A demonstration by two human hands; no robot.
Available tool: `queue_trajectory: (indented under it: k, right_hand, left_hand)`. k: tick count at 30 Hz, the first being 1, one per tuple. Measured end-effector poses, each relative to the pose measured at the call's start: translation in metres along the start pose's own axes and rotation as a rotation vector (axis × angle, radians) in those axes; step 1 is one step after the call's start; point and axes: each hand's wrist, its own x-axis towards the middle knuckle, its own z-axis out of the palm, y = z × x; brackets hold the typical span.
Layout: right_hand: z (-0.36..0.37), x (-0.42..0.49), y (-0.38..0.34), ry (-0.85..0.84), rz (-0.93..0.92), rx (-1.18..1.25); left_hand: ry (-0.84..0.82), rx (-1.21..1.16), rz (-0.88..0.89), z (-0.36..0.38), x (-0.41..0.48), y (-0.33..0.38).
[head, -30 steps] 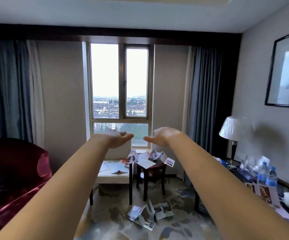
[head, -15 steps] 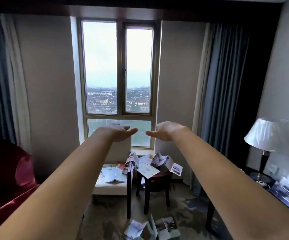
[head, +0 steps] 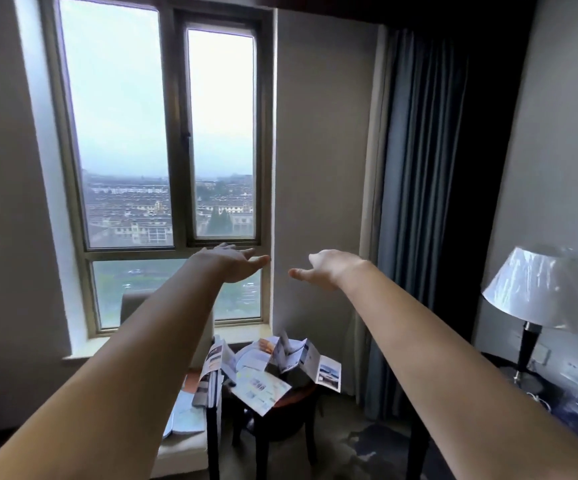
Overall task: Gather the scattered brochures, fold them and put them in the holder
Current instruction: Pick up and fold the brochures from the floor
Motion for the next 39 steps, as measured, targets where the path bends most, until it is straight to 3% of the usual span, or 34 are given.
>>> queue_trajectory:
  k: [8,18,26,31,39]
  right_hand:
    - [0.033,0.144,0.052,-0.006,0.05,-0.015]
    - [0.115,0.281,0.071,-0.094,-0.056,-0.027]
    - [0.222,0.326,0.072,-0.222,-0.045,-0.018]
    - [0.297,0.339,0.067,-0.307,-0.01,0.002]
    - [0.473,0.343,0.066,-0.446,-0.003,0.025]
  left_hand:
    - [0.065,0.03,0.059,0.034,0.151,0.022]
    - [-0.07,0.0,0.006,0.112,0.28,0.032]
    - [-0.155,0.15,0.097,0.218,0.339,0.013]
    - [-0.221,0.084,0.128,0.286,0.365,0.01]
    - [-0.342,0.045,0.172,0.46,0.378,0.003]
